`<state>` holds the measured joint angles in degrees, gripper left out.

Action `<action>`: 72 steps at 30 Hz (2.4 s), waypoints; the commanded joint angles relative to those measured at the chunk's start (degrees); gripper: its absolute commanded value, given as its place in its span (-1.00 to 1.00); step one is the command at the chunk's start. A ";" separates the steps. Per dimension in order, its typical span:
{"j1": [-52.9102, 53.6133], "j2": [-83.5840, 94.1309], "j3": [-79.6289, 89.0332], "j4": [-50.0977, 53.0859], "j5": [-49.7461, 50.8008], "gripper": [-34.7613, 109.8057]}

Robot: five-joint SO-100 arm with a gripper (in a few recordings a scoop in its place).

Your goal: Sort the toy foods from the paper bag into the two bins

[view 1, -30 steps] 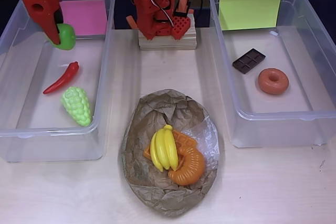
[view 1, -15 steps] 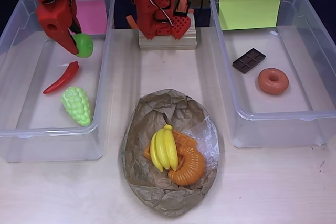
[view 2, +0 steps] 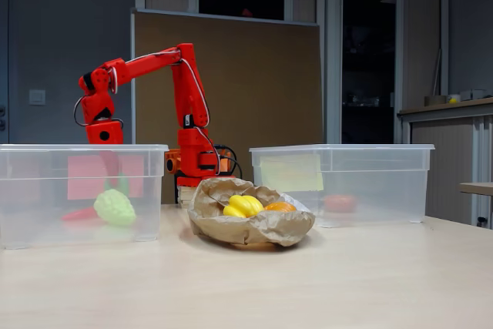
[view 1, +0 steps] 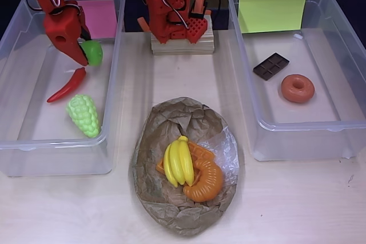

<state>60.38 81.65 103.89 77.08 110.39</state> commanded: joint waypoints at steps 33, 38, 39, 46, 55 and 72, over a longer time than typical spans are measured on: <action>-23.29 17.49 -21.62 16.00 -10.81 0.19; -33.84 20.92 -21.71 15.64 -11.51 0.17; -36.04 21.09 -21.71 15.64 -11.51 0.16; -49.83 19.86 -19.34 12.66 -14.06 0.09; -60.73 16.52 -13.10 0.97 -17.05 0.06; -70.66 -6.77 -18.54 -10.11 -25.84 0.05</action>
<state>-8.70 75.15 88.24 67.24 85.25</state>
